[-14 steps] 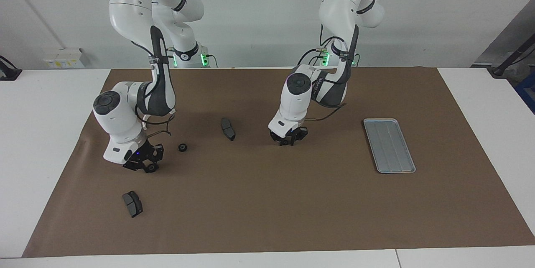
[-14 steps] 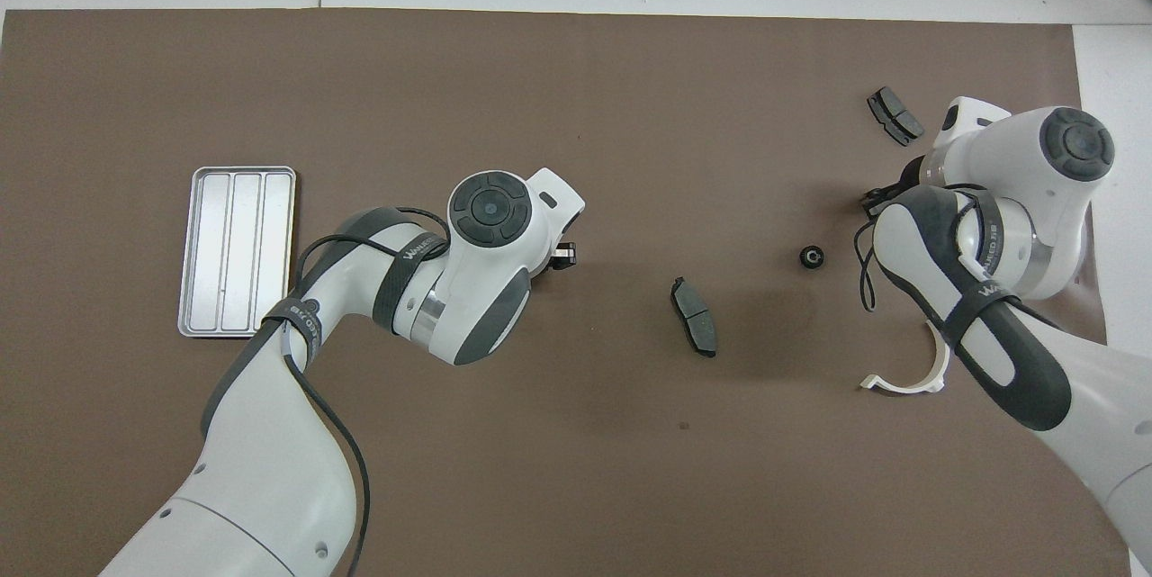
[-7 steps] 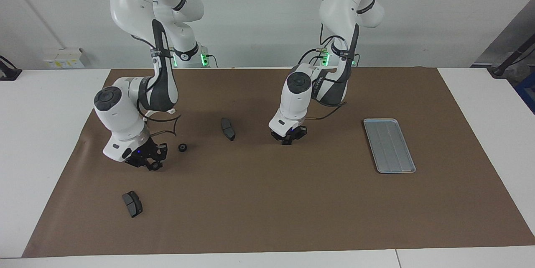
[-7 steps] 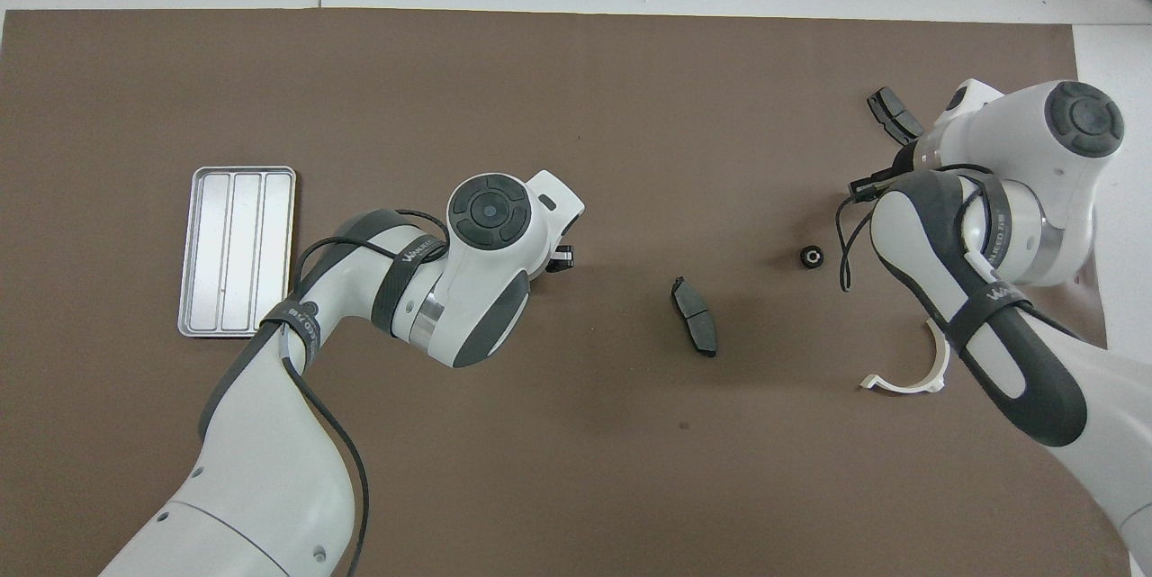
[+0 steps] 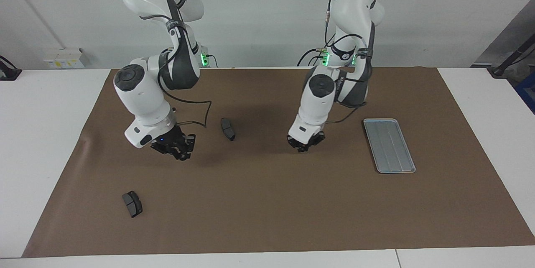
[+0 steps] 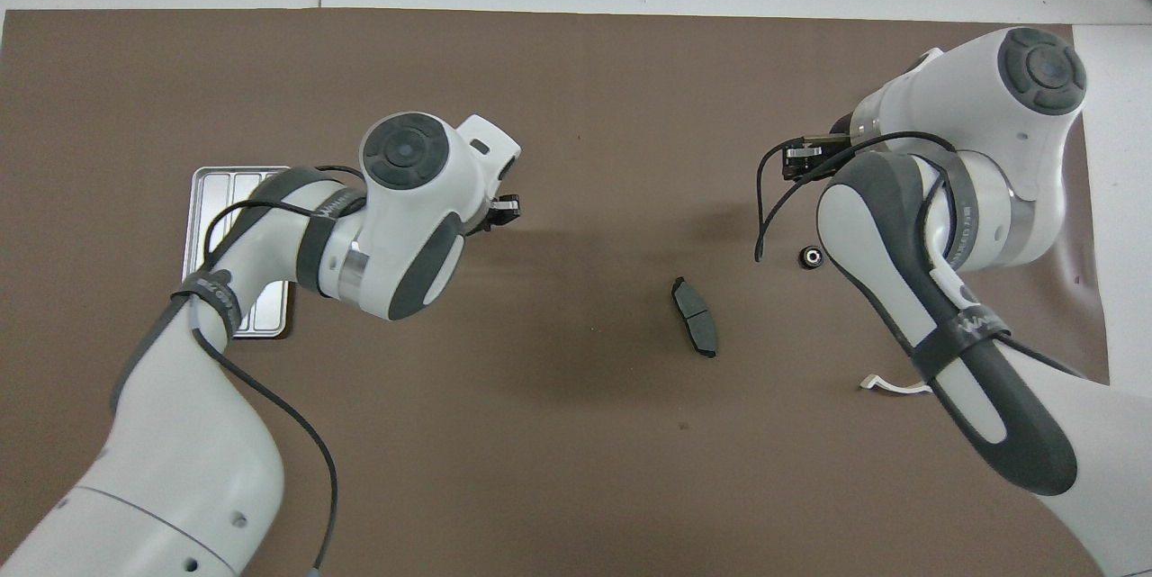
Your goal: Pick bearing gear from pile to tray
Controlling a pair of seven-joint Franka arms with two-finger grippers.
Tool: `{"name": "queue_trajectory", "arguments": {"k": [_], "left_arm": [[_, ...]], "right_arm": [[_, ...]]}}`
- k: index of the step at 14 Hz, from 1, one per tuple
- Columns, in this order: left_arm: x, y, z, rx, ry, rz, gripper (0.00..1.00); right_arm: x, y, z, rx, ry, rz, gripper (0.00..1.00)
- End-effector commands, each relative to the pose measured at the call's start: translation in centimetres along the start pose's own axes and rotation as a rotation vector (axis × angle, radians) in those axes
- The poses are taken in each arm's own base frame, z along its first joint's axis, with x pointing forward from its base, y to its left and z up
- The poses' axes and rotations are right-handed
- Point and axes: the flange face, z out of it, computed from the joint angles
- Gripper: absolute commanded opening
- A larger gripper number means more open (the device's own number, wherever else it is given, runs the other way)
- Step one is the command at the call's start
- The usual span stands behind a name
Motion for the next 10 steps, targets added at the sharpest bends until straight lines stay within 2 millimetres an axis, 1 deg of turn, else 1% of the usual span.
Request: {"name": "queue_trajectory", "arguments": {"k": [1, 3, 4, 5, 6, 7, 8, 9, 10], "left_arm": [[3.3, -10.1, -3.4, -0.001, -0.02, 0.012, 0.0], [4.7, -16.3, -4.0, -0.002, -0.028, 0.064, 0.0], [5.0, -19.4, -3.6, 0.001, -0.037, 0.094, 0.0], [5.0, -22.1, -3.6, 0.001, -0.04, 0.117, 0.0], [4.7, -24.3, -3.1, 0.002, -0.05, 0.144, 0.0], [4.4, -25.6, -2.9, 0.0, -0.054, 0.167, 0.0], [4.0, -26.5, -2.4, 0.0, -0.061, 0.17, 0.0], [3.6, -26.9, -2.3, 0.001, -0.057, 0.167, 0.09], [3.0, -27.1, -1.6, 0.002, -0.057, 0.164, 0.29]], "right_arm": [[-0.8, -5.6, 0.1, 0.015, 0.036, 0.107, 0.0], [-1.9, -10.1, 0.9, 0.02, 0.072, 0.172, 0.0], [-2.5, -12.4, 1.3, 0.03, 0.081, 0.213, 0.0], [-3.5, -15.3, 1.7, 0.04, 0.079, 0.242, 0.0], [-4.4, -17.8, 2.6, 0.029, 0.08, 0.273, 0.0], [-4.9, -19.7, 4.3, -0.004, 0.099, 0.31, 0.0], [-5.5, -21.8, 5.5, -0.024, 0.125, 0.328, 0.0], [-6.5, -24.3, 7.0, -0.027, 0.137, 0.349, 0.0], [-6.9, -26.2, 8.2, -0.024, 0.156, 0.39, 0.0]]}}
